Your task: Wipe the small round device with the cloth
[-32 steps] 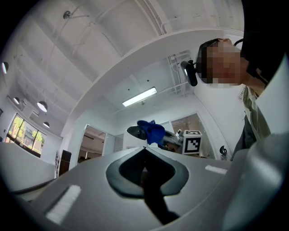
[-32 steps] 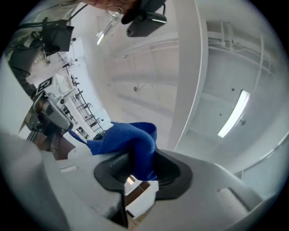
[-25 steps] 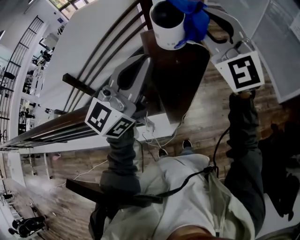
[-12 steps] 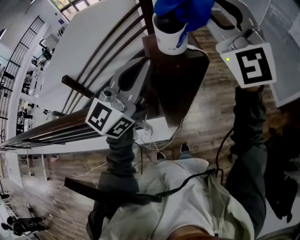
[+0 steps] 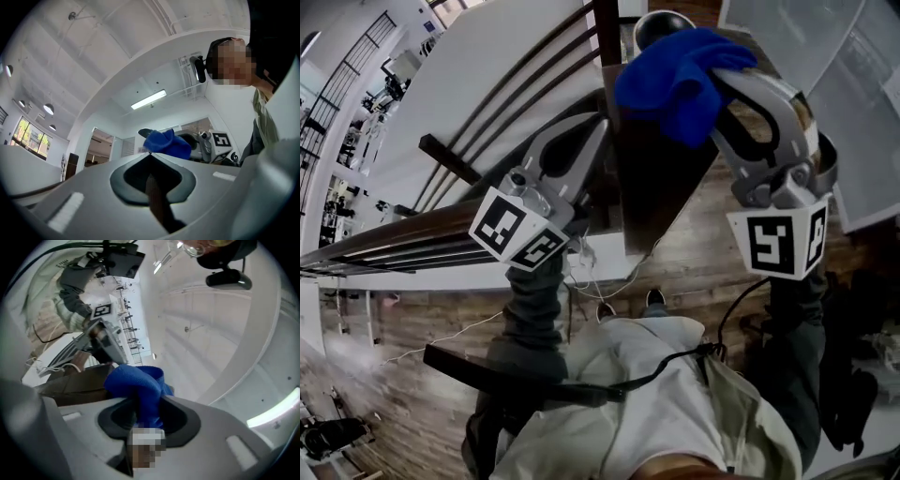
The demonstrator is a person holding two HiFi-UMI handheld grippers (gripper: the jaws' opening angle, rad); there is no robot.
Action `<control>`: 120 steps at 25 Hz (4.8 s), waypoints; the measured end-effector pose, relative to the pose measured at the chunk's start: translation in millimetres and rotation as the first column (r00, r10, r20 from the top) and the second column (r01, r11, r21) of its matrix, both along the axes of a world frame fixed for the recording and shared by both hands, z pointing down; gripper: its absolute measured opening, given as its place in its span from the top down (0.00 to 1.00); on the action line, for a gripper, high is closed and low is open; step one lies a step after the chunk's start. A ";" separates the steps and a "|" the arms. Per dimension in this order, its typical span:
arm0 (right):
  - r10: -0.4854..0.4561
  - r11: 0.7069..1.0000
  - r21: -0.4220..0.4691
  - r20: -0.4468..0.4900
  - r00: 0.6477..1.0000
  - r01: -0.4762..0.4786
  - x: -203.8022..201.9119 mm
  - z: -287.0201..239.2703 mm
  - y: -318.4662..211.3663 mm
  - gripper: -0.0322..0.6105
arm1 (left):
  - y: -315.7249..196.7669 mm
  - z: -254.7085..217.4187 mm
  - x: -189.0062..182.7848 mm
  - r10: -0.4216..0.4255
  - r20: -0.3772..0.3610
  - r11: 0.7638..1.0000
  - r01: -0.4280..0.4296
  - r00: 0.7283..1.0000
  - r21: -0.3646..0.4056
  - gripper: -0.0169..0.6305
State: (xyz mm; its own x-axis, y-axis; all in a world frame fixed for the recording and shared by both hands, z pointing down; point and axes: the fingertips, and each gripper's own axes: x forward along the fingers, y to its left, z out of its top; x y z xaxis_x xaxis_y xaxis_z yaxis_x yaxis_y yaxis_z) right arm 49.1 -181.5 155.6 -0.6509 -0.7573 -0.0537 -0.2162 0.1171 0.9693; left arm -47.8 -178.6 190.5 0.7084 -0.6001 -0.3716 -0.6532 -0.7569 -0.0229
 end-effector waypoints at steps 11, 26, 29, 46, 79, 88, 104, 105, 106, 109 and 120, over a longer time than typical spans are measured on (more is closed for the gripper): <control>0.190 0.950 0.270 -0.097 0.977 -0.158 -6.5 -69.1 -25.4 0.76 | 5.3 12.8 -5.9 0.016 -0.031 1.000 -0.016 0.999 -0.022 0.97; 0.188 0.964 0.260 -0.512 0.838 -0.058 -111.8 -32.6 -39.2 0.76 | 16.3 28.7 -22.5 0.037 -0.059 0.999 -0.039 0.998 -0.033 0.97; 0.164 0.974 0.225 -0.570 0.805 -0.038 -117.6 1.8 -35.8 0.76 | 17.7 26.8 -20.9 0.042 -0.062 0.999 -0.044 0.997 -0.033 0.97; 0.126 0.987 0.128 -0.268 0.955 -0.095 -44.5 6.2 13.0 0.76 | 15.5 28.4 -20.0 0.052 -0.072 0.997 -0.056 0.996 -0.049 0.97; 0.104 0.991 0.065 0.150 0.983 -0.115 12.5 -33.8 -19.5 0.76 | 5.7 42.2 -16.3 0.035 -0.077 0.994 -0.043 0.996 -0.100 0.97; 0.114 0.978 0.158 0.134 0.984 -0.135 -18.4 -75.9 -39.5 0.76 | 18.4 63.5 -29.9 0.002 -0.101 0.990 -0.016 0.995 -0.137 0.97; 0.076 0.985 0.139 0.161 0.984 -0.099 -1.4 -61.5 -22.9 0.76 | 32.0 74.6 -37.1 -0.051 -0.133 0.986 0.028 0.990 -0.164 0.97; 0.084 0.984 0.138 0.176 0.981 -0.109 -2.3 -64.6 -27.2 0.76 | 33.7 75.9 -36.6 -0.053 -0.136 0.986 0.030 0.989 -0.166 0.97; 0.097 0.983 0.139 0.181 0.979 -0.123 -2.8 -64.4 -29.4 0.76 | 35.6 77.4 -35.8 -0.055 -0.137 0.985 0.032 0.989 -0.168 0.97; 0.118 0.975 0.166 0.180 0.977 -0.148 -2.2 -59.1 -21.1 0.76 | 41.5 78.3 -35.5 -0.066 -0.137 0.984 0.042 0.988 -0.175 0.97; 0.099 0.993 0.059 0.041 0.994 -0.101 -12.8 5.2 0.2 0.76 | 35.2 69.2 -28.5 -0.034 -0.132 0.988 0.013 0.991 -0.157 0.97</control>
State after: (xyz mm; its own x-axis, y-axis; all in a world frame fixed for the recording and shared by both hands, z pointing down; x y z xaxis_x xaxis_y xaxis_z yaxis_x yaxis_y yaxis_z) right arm 36.3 -181.3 160.8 -0.5685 -0.8131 -0.1250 -0.2606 0.0339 0.9648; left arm -76.3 -143.5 259.8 0.6440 -0.6736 -0.3627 -0.6597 -0.7290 0.1824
